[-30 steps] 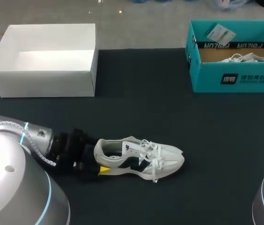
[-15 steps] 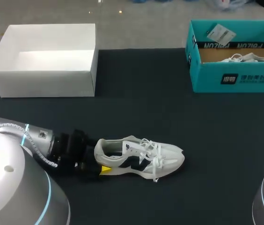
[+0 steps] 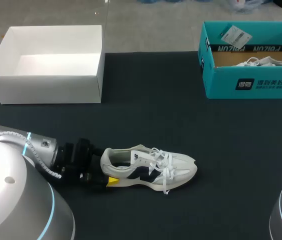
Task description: Take the shoe out of the shoebox, open the shoe tongue, remove and reinsert the insole, then place the shoe into the shoebox
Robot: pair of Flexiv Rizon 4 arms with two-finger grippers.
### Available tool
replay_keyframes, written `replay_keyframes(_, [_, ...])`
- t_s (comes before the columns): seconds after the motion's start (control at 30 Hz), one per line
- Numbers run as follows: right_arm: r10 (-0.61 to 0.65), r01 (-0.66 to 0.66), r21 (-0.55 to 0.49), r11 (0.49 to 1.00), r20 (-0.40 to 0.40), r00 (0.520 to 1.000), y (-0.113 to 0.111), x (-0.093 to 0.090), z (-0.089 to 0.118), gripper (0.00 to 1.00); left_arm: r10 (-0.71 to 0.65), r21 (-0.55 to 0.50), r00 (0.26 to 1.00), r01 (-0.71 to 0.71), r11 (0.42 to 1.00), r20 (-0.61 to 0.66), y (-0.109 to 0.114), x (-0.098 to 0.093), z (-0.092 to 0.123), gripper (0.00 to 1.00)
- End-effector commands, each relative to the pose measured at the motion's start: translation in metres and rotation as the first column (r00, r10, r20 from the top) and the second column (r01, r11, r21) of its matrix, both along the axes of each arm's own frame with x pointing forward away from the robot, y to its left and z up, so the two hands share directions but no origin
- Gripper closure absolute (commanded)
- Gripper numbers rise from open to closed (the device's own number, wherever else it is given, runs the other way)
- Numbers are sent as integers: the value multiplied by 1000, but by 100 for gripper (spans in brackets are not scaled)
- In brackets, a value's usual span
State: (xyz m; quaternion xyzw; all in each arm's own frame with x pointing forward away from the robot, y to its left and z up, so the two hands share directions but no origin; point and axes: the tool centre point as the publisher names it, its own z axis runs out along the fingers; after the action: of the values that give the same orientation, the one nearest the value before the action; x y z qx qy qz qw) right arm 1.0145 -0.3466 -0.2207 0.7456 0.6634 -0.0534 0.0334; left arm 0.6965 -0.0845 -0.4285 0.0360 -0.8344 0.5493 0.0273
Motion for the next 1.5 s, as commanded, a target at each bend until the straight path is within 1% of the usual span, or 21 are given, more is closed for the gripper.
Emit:
replay_keyframes(0.03, [-15,13,-88,996,-27,1000,25,1,-9,0,3,3,1000,-3,1000,0,0,0,-2,100])
replay_keyframes(0.13, [-46,40,-157,987,-34,998,42,-2,-16,0,3,3,1000,-3,1000,0,0,0,-2,100])
replay_keyframes(0.17, [-56,48,-192,980,-35,998,51,-3,-19,0,3,3,1000,-3,1000,0,0,0,-2,100])
replay_keyframes(0.2, [-63,56,-200,978,-30,998,59,-6,-21,0,3,3,1000,-3,1000,0,0,0,-2,100])
replay_keyframes(0.37, [-84,75,-159,984,-47,995,91,-25,-28,0,3,3,1000,-3,1000,0,0,0,-2,100])
replay_keyframes(0.43, [-99,91,-138,986,-55,994,104,-34,-28,0,3,3,1000,-3,1000,0,0,0,-2,100])
replay_keyframes(0.5, [-125,118,-118,986,-52,991,112,-41,-24,0,3,3,1000,-3,1000,0,0,0,-2,100])
replay_keyframes(0.6, [-142,139,-60,988,-47,989,122,-51,-12,0,3,3,1000,-3,1000,0,0,0,-2,100])
replay_keyframes(0.7, [-102,102,-5,995,-24,994,135,-62,2,0,3,3,1000,-3,1000,0,0,0,-2,100])
replay_keyframes(0.77, [-69,69,15,997,-2,998,147,-72,9,0,3,3,1000,-3,1000,0,0,0,-2,100])
replay_keyframes(0.87, [-26,25,29,999,3,1000,165,-87,13,0,3,3,1000,-3,1000,0,0,0,-2,100])
replay_keyframes(0.97, [-2,3,41,999,-26,1000,183,-100,6,0,3,3,1000,-3,1000,0,0,0,-2,100])
replay_keyframes(1.03, [-29,30,38,999,-43,999,194,-106,-2,0,3,3,1000,-3,1000,0,0,0,-2,100])
replay_keyframes(1.17, [-51,52,16,999,-31,998,219,-120,-18,0,3,3,1000,-3,1000,0,0,0,-2,100])
replay_keyframes(1.3, [-60,60,3,998,7,998,245,-132,-29,0,3,3,1000,-3,1000,0,0,0,-2,100])
replay_keyframes(1.37, [-40,40,-17,999,23,999,259,-136,-35,0,3,3,1000,-3,1000,0,0,0,-2,100])
replay_keyframes(1.4, [-20,20,-19,1000,13,1000,265,-138,-38,0,3,3,1000,-3,1000,0,0,0,-2,100])
replay_keyframes(1.43, [26,-26,-37,999,7,1000,271,-139,-41,0,3,3,1000,-3,1000,0,0,0,-2,100])
replay_keyframes(1.5, [26,-26,-37,999,7,1000,271,-139,-41,0,3,3,1000,-3,1000,0,0,0,-2,100])
